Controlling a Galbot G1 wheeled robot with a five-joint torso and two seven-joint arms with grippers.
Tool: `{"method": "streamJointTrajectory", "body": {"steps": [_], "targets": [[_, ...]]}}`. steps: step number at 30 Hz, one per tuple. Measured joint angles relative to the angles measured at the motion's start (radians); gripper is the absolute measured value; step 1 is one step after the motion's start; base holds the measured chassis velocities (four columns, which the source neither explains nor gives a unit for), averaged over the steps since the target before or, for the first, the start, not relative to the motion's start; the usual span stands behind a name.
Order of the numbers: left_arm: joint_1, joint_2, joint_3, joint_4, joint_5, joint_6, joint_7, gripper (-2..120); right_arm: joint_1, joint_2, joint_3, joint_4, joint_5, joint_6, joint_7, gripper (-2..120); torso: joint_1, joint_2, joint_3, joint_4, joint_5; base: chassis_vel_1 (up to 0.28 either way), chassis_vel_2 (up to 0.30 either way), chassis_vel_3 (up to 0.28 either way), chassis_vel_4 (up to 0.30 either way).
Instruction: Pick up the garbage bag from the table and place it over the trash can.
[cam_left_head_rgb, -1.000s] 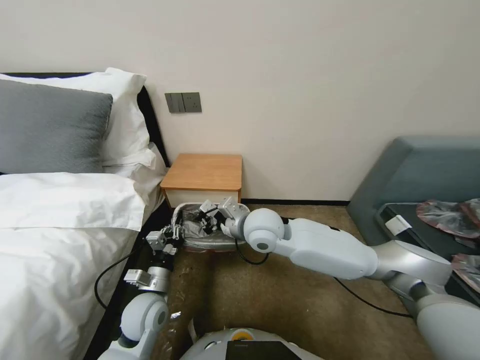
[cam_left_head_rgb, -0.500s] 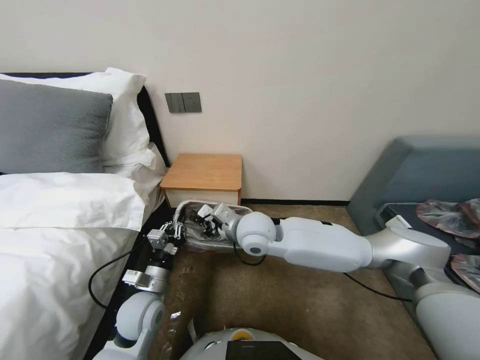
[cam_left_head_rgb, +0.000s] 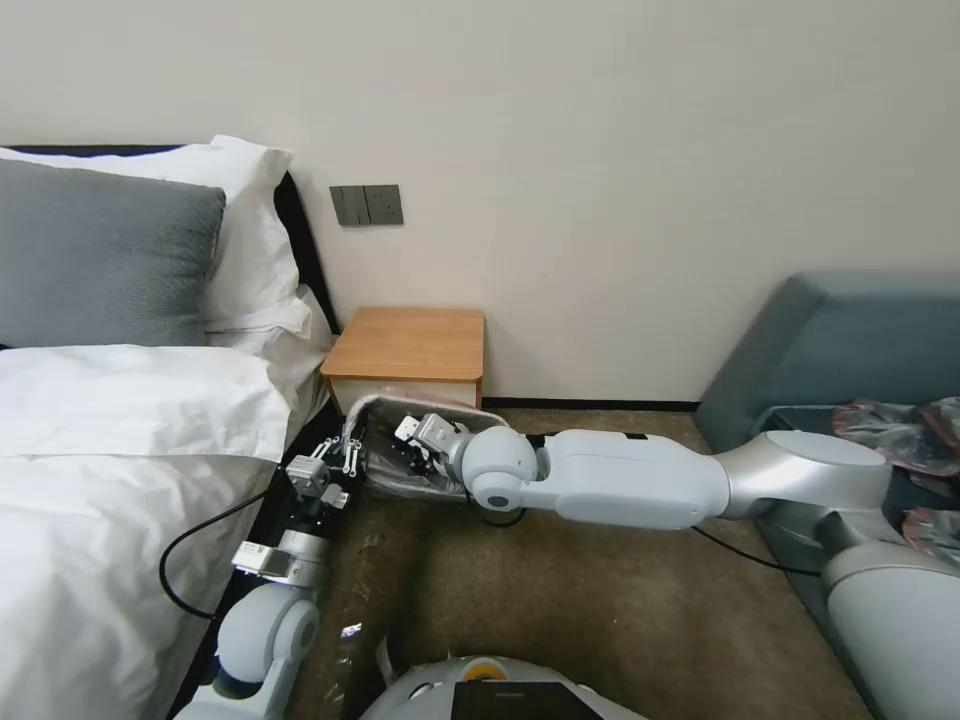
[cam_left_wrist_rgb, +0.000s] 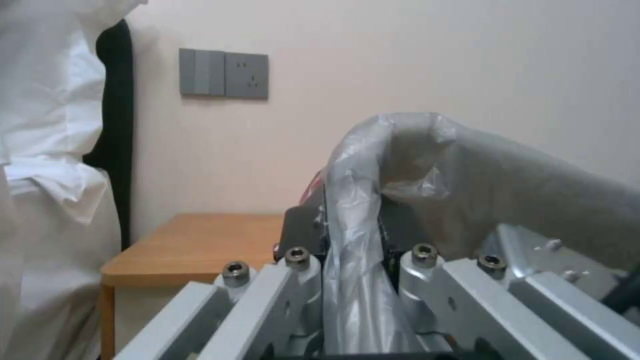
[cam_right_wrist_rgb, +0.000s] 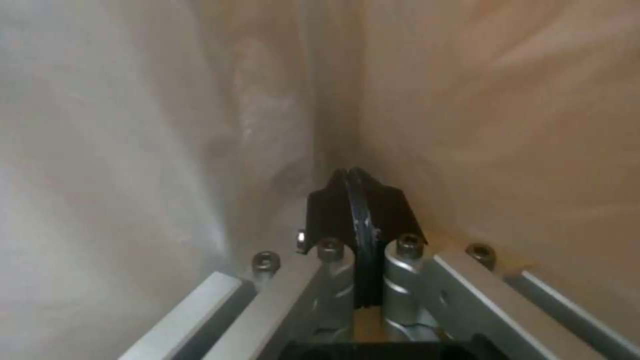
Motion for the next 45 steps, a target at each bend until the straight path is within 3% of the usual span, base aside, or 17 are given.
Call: {"method": "streamJointTrajectory", "body": {"steps": [28, 45], "targets": [[0.033, -0.015, 0.000, -0.045, 0.046, -0.007, 0.031, 9, 0.069, 0.012, -0.111, -0.052, 0.007, -0.002, 0.040, 0, 0.000, 0.000, 0.000, 0.0000, 0.0000, 0.000, 0.000, 0.000, 0.000], [0.009, -0.024, -0.005, 0.036, 0.025, 0.023, 0.016, 9, 0.123, -0.012, -0.092, 0.054, 0.124, -0.002, 0.069, 0, 0.000, 0.000, 0.000, 0.0000, 0.0001, 0.000, 0.000, 0.000, 0.000]]}}
